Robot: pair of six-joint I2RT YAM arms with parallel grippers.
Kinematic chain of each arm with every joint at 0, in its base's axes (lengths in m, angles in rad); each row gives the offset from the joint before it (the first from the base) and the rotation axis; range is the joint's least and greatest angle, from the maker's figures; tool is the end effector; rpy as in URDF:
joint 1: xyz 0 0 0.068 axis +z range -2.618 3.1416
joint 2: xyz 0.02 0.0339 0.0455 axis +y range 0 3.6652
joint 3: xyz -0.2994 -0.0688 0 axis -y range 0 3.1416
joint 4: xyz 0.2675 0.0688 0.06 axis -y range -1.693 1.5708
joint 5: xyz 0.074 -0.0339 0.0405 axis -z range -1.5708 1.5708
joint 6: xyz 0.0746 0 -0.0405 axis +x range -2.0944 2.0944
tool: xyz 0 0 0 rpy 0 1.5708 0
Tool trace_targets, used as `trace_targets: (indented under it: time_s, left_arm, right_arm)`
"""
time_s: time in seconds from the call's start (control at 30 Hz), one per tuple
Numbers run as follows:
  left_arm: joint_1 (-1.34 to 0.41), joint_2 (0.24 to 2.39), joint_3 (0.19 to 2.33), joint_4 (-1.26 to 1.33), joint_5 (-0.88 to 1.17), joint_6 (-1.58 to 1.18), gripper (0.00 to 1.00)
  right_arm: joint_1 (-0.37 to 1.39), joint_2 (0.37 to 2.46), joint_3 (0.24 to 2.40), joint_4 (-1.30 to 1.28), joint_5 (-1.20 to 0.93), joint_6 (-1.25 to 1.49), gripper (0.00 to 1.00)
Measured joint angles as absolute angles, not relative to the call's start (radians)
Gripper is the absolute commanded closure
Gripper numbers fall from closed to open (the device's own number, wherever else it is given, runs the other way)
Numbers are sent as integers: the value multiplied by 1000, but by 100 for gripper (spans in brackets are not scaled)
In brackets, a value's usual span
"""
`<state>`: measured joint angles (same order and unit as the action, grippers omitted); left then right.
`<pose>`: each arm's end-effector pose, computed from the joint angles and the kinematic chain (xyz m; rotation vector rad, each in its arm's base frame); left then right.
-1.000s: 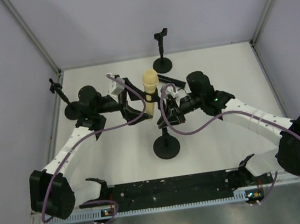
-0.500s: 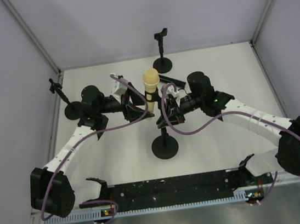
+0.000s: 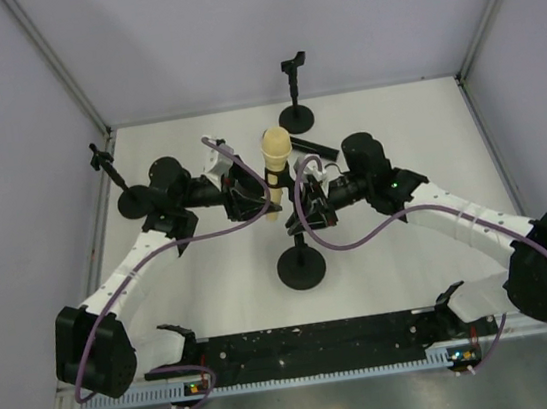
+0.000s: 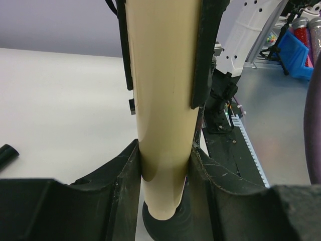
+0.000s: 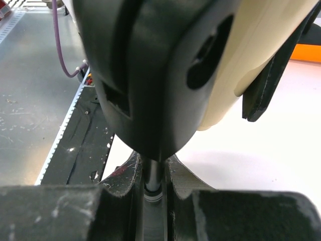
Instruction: Remove the microphone from the stand
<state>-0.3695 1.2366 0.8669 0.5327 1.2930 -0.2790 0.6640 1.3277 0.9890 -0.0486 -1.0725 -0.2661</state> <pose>0.2409 -0.1702 0.3710 1.1907 1.2232 -1.3915 0.2130 0.2499 0.3304 -1.4632 1.2982 1.2996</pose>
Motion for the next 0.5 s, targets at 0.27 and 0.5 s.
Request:
trace_targets:
  time_s: [0.27, 0.5]
  left_arm:
    - [-368, 1217, 860, 531, 1290, -267, 100]
    - [-366, 1196, 860, 532, 1289, -268, 100]
  right_arm:
    - [665, 1309, 988, -76, -1056, -312, 100]
    - [658, 1296, 988, -82, -1055, -336, 100]
